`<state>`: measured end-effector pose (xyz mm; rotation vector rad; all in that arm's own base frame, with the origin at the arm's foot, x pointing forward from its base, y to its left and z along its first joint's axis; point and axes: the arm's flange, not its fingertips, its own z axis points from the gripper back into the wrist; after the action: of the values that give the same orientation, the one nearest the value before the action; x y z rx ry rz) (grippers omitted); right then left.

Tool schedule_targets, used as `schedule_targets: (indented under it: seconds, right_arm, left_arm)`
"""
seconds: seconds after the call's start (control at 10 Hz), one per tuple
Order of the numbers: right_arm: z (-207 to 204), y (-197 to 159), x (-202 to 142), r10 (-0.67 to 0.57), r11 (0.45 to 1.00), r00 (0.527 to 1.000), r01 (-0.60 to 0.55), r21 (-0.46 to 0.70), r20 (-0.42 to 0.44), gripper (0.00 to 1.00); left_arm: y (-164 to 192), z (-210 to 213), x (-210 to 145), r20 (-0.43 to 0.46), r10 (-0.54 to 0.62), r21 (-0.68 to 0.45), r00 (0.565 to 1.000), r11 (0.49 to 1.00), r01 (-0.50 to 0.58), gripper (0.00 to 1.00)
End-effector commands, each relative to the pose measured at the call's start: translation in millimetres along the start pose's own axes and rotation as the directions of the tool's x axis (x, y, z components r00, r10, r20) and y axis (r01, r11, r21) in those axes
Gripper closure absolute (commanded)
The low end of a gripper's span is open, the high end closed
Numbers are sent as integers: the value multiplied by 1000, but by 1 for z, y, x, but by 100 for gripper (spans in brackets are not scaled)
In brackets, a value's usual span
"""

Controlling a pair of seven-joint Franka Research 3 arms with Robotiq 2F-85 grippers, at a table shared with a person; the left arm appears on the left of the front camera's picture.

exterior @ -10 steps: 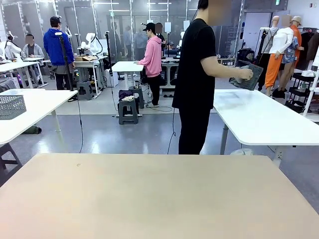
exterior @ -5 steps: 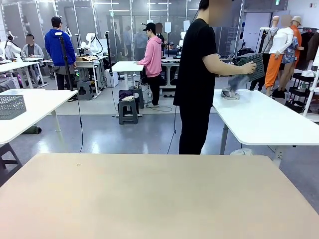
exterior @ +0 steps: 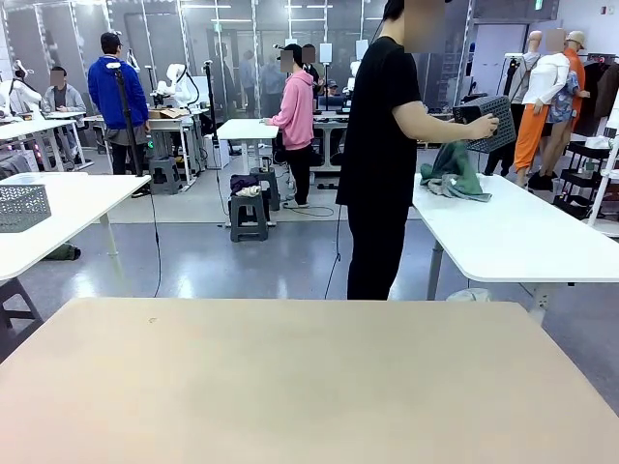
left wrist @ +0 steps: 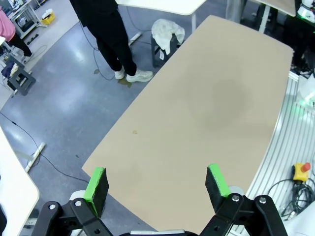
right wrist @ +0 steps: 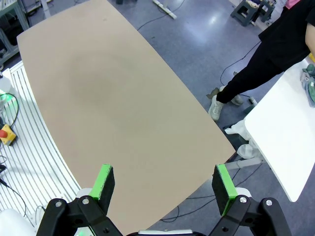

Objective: Fold the towels and place them in the basket.
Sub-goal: When a person lays out a Towel with hook on the table, fold it in half twice.

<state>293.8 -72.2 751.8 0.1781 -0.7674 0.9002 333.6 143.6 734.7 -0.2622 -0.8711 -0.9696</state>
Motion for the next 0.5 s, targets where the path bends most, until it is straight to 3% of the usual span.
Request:
schedule_targets:
  seconds: [0.0, 0.4]
  right_arm:
    - [0, 0, 0, 15, 1000, 1000, -15, 10, 5, 0]
    - [0, 0, 0, 15, 1000, 1000, -15, 10, 5, 0]
  left_arm:
    - [2, 4, 2, 14, 5, -35, 1000, 999, -5, 0]
    - [-1, -1, 5, 9, 21, -57, 1000, 998, -20, 0]
